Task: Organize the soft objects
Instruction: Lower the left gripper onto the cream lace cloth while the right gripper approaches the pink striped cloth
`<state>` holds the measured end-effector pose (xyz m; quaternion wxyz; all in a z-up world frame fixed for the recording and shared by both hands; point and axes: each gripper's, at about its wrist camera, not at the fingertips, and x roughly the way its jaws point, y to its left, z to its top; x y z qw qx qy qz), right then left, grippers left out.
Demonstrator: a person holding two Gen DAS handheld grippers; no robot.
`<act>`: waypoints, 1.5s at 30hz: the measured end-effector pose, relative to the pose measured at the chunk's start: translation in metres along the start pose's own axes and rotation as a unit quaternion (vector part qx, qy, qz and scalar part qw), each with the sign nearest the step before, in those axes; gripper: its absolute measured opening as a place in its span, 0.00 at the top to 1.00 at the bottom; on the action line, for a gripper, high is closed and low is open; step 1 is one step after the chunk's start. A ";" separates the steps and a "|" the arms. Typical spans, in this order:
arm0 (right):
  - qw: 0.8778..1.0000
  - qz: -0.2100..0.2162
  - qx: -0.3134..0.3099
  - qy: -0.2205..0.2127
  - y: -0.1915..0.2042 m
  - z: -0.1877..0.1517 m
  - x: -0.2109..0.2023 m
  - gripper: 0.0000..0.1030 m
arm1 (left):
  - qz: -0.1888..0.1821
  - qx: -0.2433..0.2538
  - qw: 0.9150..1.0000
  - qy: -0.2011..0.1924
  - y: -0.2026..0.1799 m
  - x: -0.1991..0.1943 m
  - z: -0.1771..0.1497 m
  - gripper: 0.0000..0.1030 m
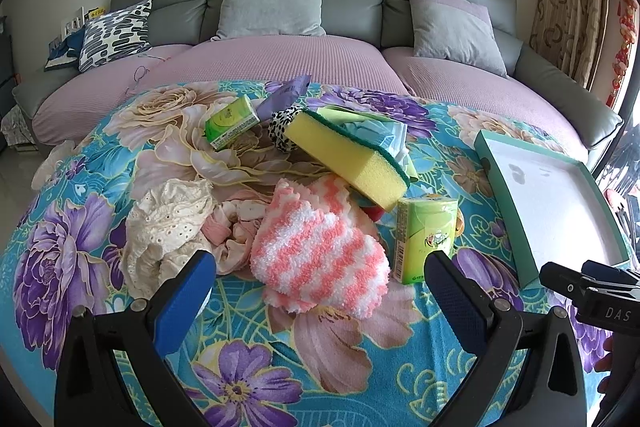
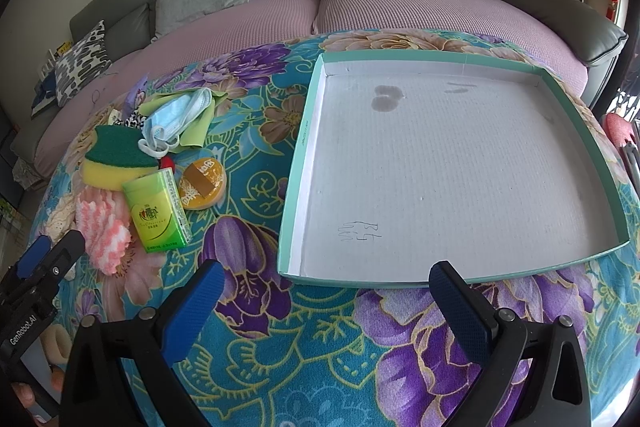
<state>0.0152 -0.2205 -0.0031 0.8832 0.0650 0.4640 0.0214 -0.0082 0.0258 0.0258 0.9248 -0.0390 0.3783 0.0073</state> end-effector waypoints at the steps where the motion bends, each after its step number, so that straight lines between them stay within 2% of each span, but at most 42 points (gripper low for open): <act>1: 1.000 0.000 0.000 0.000 0.000 0.000 0.000 0.00 | -0.001 0.000 1.000 0.000 0.000 -0.001 0.001 0.00; 4: 1.000 0.000 0.004 -0.011 -0.003 0.002 -0.005 0.00 | -0.005 -0.005 1.000 -0.001 0.003 -0.005 0.009 0.00; 7: 0.999 -0.006 0.008 -0.034 -0.005 0.010 -0.017 0.00 | 0.011 -0.007 1.000 -0.008 0.008 -0.012 0.027 0.00; 11: 0.997 -0.008 0.009 -0.073 -0.008 0.022 -0.039 0.00 | 0.030 -0.005 0.998 -0.053 0.013 -0.029 0.056 0.00; 17: 0.993 0.037 -0.003 -0.108 0.003 0.049 -0.065 0.00 | 0.033 -0.045 0.997 -0.062 0.023 -0.030 0.102 0.00; 21: 0.992 0.046 -0.027 -0.115 0.024 0.065 -0.069 0.00 | 0.079 -0.077 0.989 -0.097 0.024 -0.034 0.121 0.00; 24: 0.990 0.067 -0.038 -0.122 0.037 0.073 -0.067 0.00 | 0.074 -0.134 0.982 -0.113 0.034 -0.035 0.115 0.00; 26: 0.988 0.079 -0.044 -0.125 0.045 0.074 -0.063 0.00 | 0.079 -0.153 0.979 -0.109 0.039 -0.031 0.107 0.00; 33: 0.986 0.104 -0.063 -0.113 0.073 0.068 -0.038 0.00 | 0.124 -0.162 0.976 -0.081 0.057 -0.010 0.072 0.00; 41: 0.986 0.137 -0.057 -0.071 0.084 0.054 -0.001 0.00 | 0.178 -0.186 0.964 -0.073 0.105 -0.013 0.047 0.00; 45: 0.985 0.146 -0.073 -0.056 0.097 0.048 0.007 0.00 | 0.183 -0.199 0.960 -0.067 0.123 -0.018 0.039 0.00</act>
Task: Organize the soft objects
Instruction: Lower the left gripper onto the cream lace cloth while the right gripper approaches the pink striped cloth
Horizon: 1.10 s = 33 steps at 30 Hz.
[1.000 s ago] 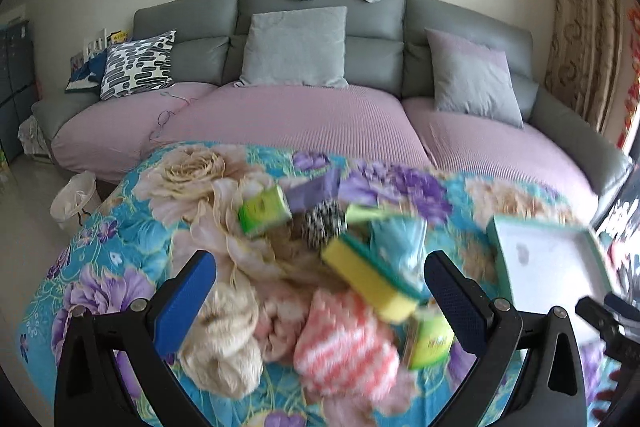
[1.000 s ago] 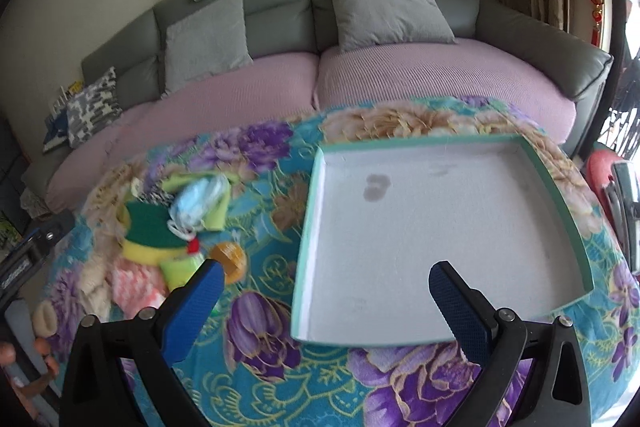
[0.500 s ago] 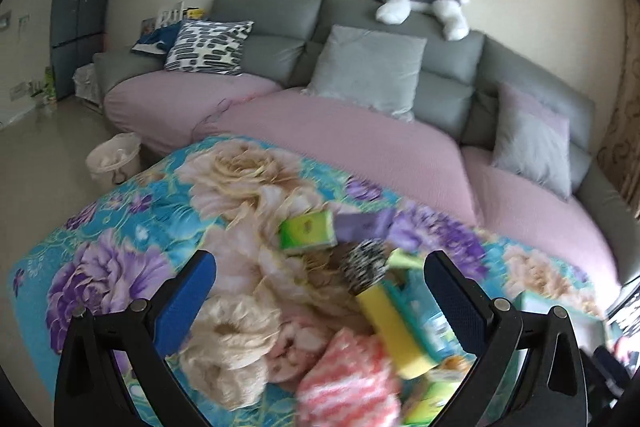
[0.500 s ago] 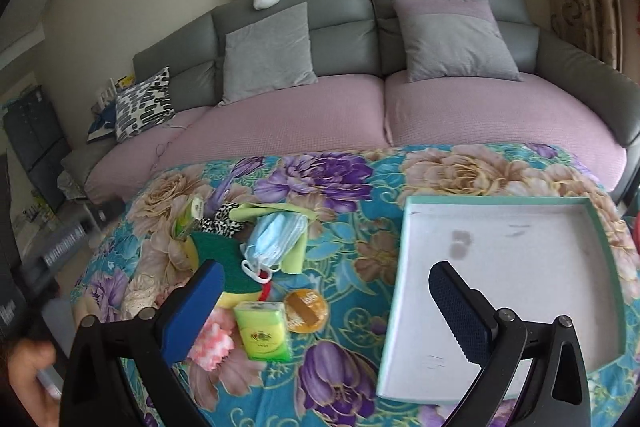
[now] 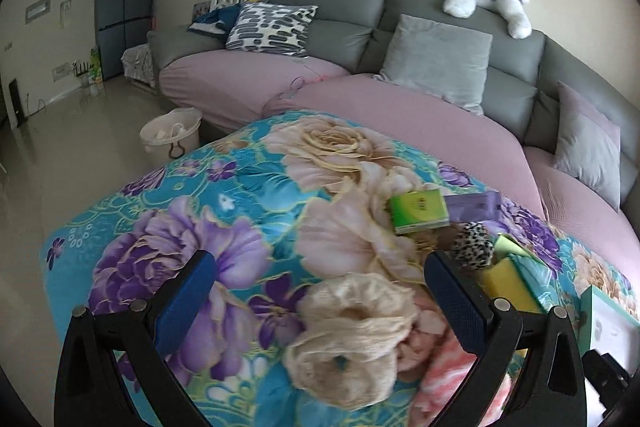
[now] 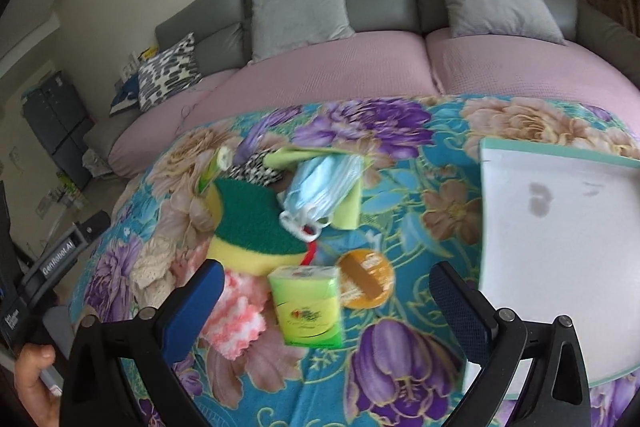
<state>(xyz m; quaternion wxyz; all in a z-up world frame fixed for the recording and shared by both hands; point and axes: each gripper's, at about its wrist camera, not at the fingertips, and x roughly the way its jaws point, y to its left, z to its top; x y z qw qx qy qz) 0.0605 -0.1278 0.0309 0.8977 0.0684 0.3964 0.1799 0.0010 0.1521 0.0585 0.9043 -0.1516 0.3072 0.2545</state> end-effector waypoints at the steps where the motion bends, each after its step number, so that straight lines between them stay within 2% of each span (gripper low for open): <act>1: 1.000 0.003 -0.006 0.004 0.005 -0.002 0.003 0.00 | 0.002 -0.002 1.000 0.002 0.004 0.000 0.000 0.00; 7: 0.998 0.025 -0.039 0.041 0.034 -0.018 0.026 0.00 | 0.004 -0.012 1.000 0.017 0.022 0.004 -0.007 0.00; 10: 0.998 0.020 -0.047 0.046 0.038 -0.022 0.030 0.00 | 0.006 0.025 0.998 0.051 0.013 0.017 -0.016 0.00; 15: 0.997 0.013 -0.047 0.052 0.038 -0.025 0.033 0.00 | 0.003 0.083 0.991 0.104 -0.007 0.036 -0.032 0.00; 26: 0.995 0.006 -0.074 0.068 0.050 -0.032 0.040 0.00 | -0.025 0.062 0.985 0.157 -0.006 0.061 -0.047 0.00; 28: 0.995 0.006 -0.078 0.068 0.053 -0.033 0.042 0.00 | -0.028 0.060 0.984 0.163 -0.006 0.063 -0.048 0.02; 30: 0.994 0.003 -0.079 0.069 0.054 -0.034 0.043 0.00 | -0.036 0.059 0.984 0.167 -0.006 0.063 -0.050 0.11; 33: 0.994 0.000 -0.081 0.069 0.055 -0.035 0.045 0.00 | -0.052 0.054 0.981 0.178 -0.007 0.065 -0.051 0.16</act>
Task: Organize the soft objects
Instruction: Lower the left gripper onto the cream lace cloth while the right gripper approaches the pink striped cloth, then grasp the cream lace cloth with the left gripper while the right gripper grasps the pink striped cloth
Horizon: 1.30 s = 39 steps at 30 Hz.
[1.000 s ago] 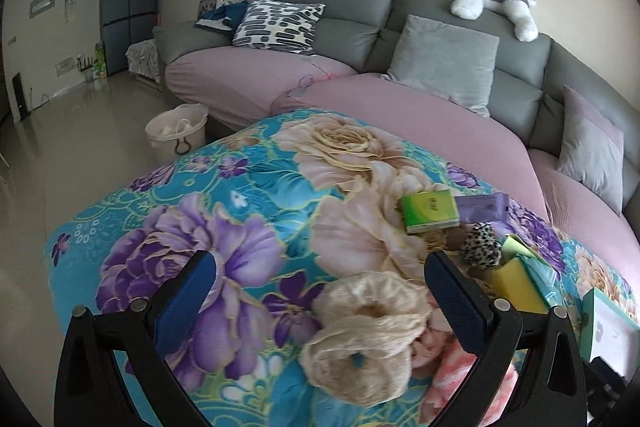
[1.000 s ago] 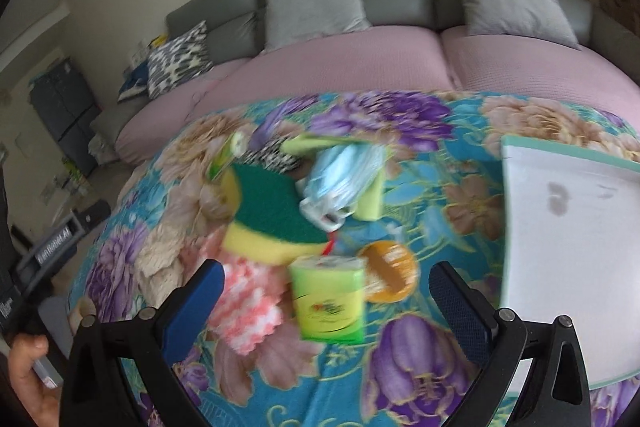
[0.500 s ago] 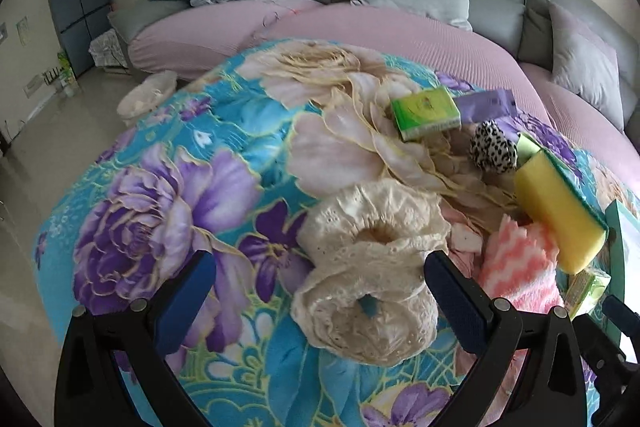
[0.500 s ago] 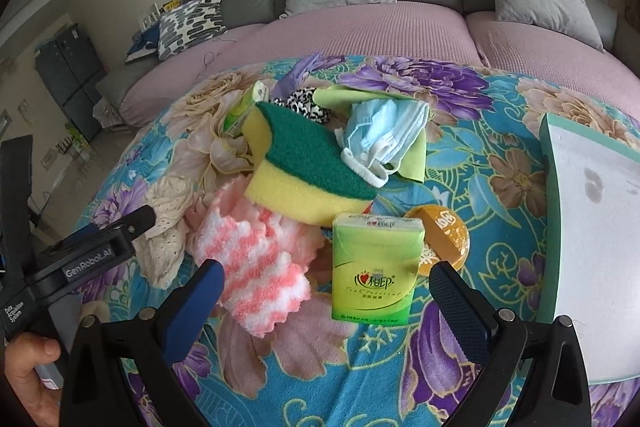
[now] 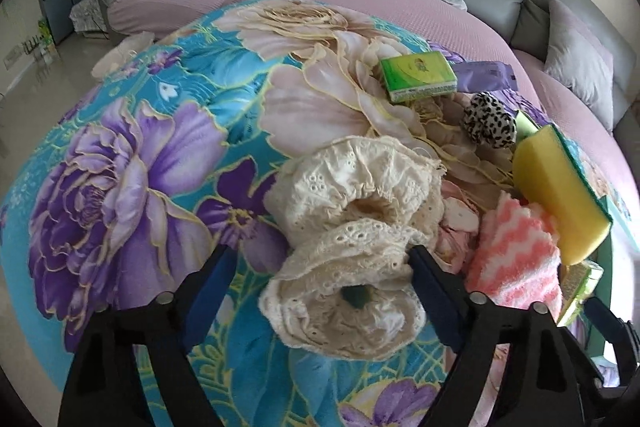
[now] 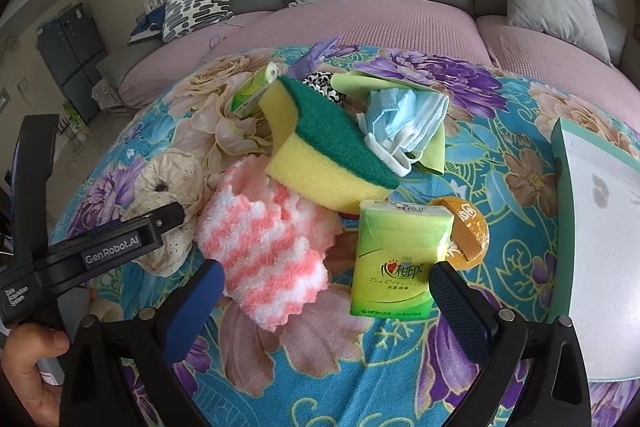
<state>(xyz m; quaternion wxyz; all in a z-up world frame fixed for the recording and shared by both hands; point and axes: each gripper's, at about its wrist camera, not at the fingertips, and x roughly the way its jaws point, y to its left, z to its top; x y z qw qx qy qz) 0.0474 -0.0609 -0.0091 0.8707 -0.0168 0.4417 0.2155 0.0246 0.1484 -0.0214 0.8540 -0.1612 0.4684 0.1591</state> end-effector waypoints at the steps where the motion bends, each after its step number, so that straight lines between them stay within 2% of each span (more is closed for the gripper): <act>1: 1.000 -0.001 -0.001 -0.001 0.001 0.000 0.000 0.00 | -0.003 0.001 1.000 0.002 0.000 0.001 0.000 0.18; 4: 1.000 0.003 -0.010 -0.006 0.004 0.000 -0.001 0.00 | -0.016 0.001 1.000 0.007 -0.002 0.002 -0.001 0.28; 9: 1.000 0.011 -0.023 -0.010 0.012 -0.001 0.002 0.00 | -0.047 -0.014 0.999 0.009 0.001 0.001 -0.001 0.52; 14: 0.999 0.019 -0.023 -0.015 0.016 0.000 0.004 0.04 | -0.060 -0.022 0.998 0.003 0.005 -0.002 0.000 0.66; 21: 0.999 0.021 -0.029 -0.024 0.020 0.001 0.000 0.11 | -0.061 -0.035 0.998 -0.007 0.014 -0.007 0.002 0.68; 31: 0.998 0.020 -0.024 -0.052 0.015 0.006 -0.018 0.15 | -0.059 -0.051 0.997 -0.020 0.024 -0.015 0.005 0.71; 39: 0.998 0.040 -0.043 -0.027 0.031 0.002 0.000 0.28 | -0.058 -0.056 0.996 -0.034 0.027 -0.023 0.007 0.73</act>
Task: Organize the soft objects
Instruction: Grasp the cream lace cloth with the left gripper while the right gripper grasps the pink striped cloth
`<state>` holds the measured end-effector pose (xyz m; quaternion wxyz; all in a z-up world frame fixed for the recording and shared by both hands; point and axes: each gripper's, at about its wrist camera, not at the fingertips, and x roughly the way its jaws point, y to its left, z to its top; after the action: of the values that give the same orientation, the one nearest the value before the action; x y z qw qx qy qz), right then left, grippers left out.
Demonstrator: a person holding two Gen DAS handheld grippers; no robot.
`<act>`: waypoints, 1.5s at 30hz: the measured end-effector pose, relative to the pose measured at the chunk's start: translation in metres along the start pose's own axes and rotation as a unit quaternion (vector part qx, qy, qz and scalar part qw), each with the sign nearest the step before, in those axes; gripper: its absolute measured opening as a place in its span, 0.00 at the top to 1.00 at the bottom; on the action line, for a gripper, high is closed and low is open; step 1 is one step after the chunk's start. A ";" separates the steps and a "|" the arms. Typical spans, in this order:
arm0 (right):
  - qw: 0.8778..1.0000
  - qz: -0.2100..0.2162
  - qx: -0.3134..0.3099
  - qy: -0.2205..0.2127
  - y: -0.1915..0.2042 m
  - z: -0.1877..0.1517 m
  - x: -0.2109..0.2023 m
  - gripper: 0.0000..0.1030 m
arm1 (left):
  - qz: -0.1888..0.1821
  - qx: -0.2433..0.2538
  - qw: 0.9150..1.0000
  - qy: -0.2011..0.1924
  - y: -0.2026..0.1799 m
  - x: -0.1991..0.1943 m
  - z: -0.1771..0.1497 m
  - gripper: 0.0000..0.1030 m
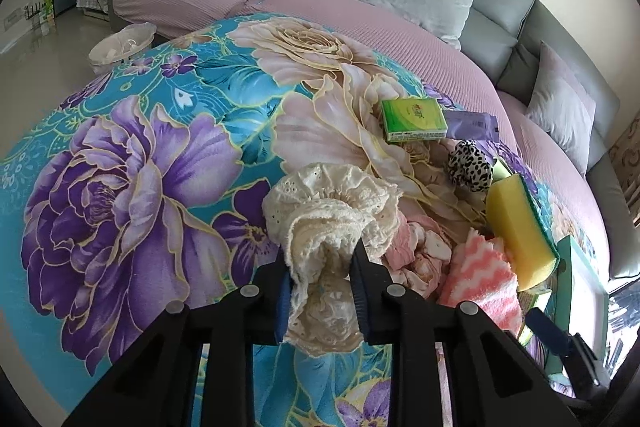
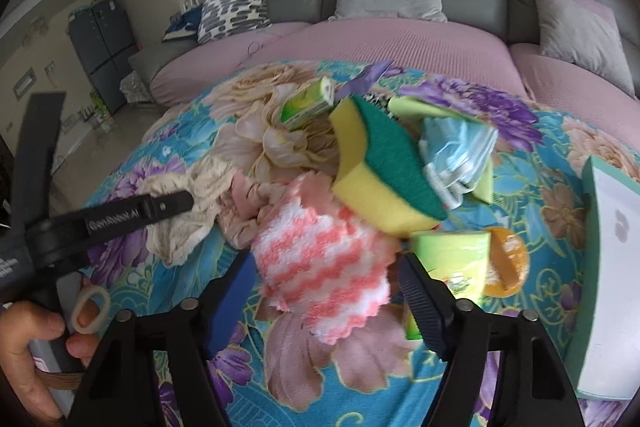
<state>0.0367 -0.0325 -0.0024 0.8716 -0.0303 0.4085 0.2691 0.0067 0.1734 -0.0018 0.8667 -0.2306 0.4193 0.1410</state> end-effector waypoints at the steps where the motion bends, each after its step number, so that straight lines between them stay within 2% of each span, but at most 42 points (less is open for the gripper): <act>1: 1.000 0.000 0.002 0.004 0.000 -0.001 0.003 0.28 | 0.000 0.000 1.000 0.001 0.000 0.001 0.000 0.73; 6: 1.000 -0.001 0.012 0.019 -0.003 -0.004 0.017 0.38 | 0.003 -0.003 1.000 0.009 0.002 0.007 -0.002 0.74; 13: 0.999 0.000 0.016 0.030 -0.002 -0.004 0.029 0.43 | 0.009 -0.009 1.000 0.023 0.008 0.020 -0.004 0.75; 19: 0.999 0.006 0.015 0.042 0.002 -0.003 0.040 0.51 | 0.010 -0.014 0.999 0.031 0.011 0.029 -0.006 0.76; 26: 0.999 0.019 0.012 0.042 0.006 -0.004 0.041 0.68 | 0.006 -0.016 0.999 0.029 0.012 0.027 -0.005 0.77; 30: 0.999 0.024 0.013 0.037 0.007 -0.004 0.037 0.77 | 0.006 -0.017 1.000 0.021 0.013 0.022 -0.003 0.79; 34: 0.999 0.030 0.018 0.027 0.007 -0.003 0.031 0.81 | 0.006 -0.026 1.000 0.012 0.015 0.018 -0.002 0.83; 40: 0.999 0.043 0.020 0.003 0.008 0.002 0.015 0.82 | 0.004 -0.038 0.999 -0.028 0.017 0.000 0.004 0.85; 45: 0.998 0.061 0.015 -0.025 0.012 0.008 -0.006 0.82 | 0.000 -0.027 0.998 -0.061 0.010 -0.019 0.009 0.86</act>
<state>0.0334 -0.0223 0.0097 0.8638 0.0143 0.3918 0.3164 -0.0035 0.1860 0.0155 0.8841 -0.2448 0.3619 0.1658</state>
